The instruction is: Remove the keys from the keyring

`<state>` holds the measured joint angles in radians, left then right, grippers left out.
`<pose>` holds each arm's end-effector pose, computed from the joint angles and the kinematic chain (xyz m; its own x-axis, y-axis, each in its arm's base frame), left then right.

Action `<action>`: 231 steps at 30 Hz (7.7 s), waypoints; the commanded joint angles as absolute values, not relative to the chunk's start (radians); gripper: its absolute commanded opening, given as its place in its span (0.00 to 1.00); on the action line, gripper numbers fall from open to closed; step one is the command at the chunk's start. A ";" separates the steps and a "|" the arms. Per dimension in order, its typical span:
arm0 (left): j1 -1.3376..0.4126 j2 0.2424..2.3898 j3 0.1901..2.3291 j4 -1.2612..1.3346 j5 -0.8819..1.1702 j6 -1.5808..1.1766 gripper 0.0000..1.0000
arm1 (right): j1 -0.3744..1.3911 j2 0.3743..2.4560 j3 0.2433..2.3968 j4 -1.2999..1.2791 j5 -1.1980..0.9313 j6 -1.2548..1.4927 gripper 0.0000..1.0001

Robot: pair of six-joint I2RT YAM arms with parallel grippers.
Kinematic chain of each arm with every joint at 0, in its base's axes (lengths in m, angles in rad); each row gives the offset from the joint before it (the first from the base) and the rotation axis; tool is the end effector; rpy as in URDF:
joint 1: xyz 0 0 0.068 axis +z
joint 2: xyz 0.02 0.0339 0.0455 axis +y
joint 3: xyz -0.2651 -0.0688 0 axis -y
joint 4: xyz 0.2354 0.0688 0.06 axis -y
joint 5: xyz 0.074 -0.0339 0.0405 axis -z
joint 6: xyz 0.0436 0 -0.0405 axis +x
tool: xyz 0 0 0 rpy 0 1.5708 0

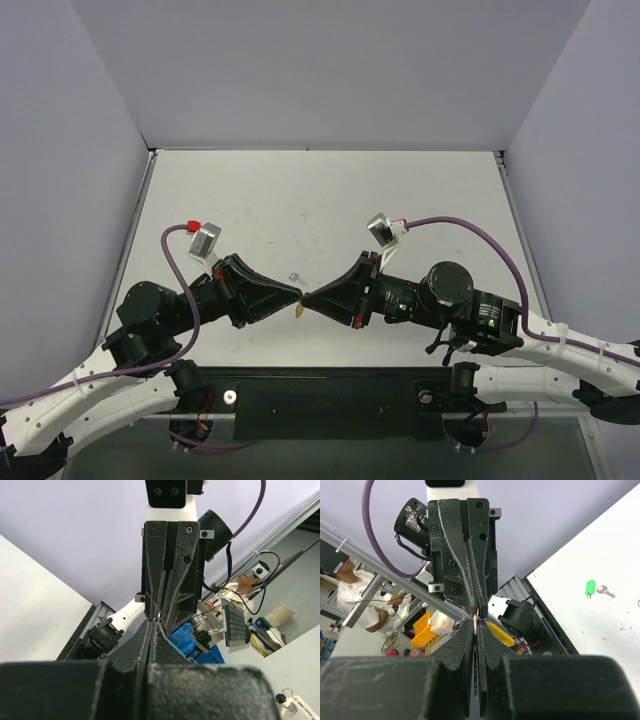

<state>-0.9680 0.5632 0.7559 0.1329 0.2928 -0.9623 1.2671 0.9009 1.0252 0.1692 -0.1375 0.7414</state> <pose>0.0605 -0.1102 0.3960 -0.6707 -0.4112 -0.6174 0.6883 -0.0347 -0.7246 0.0522 0.1866 0.4439 -0.6010 0.3191 -0.7328 -0.7845 -0.0603 0.6172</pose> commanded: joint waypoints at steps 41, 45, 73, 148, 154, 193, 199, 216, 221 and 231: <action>-0.976 0.962 1.399 -0.979 0.699 -0.246 0.00 | 1.279 1.071 1.287 -0.282 -0.308 0.644 0.00; -0.979 1.002 1.445 -1.038 0.700 -0.204 0.00 | 1.284 1.086 1.292 -0.296 -0.311 0.640 0.00; -1.026 0.849 1.407 -0.821 0.448 -0.357 0.40 | 1.289 0.988 1.233 -0.253 -0.201 0.617 0.00; -1.028 0.667 0.940 -0.033 0.360 -0.810 0.00 | 1.290 0.853 1.052 0.147 -0.103 0.719 0.00; -1.028 0.696 1.031 -0.195 0.440 -0.724 0.00 | 1.290 0.890 1.114 0.042 -0.143 0.713 0.00; -1.034 1.020 1.422 -1.034 0.736 -0.222 0.00 | 1.281 1.060 1.427 -0.445 -0.210 0.520 0.00; -1.034 1.016 1.419 -1.037 0.733 -0.219 0.00 | 1.275 1.063 1.459 -0.465 -0.218 0.503 0.00; -1.032 0.922 1.394 -0.867 0.575 -0.337 0.21 | 1.276 1.012 1.379 -0.391 -0.183 0.545 0.00; -1.032 0.828 1.344 -0.730 0.443 -0.439 0.40 | 1.276 0.971 1.327 -0.318 -0.150 0.572 0.00; -1.032 0.635 1.086 -0.284 0.245 -0.696 0.52 | 1.276 0.904 1.236 -0.143 -0.089 0.623 0.00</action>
<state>-1.0286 0.6754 1.1629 -0.5373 0.3534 -0.5732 1.2770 0.9386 1.2606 -0.2836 -0.1368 0.5941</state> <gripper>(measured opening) 0.498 0.005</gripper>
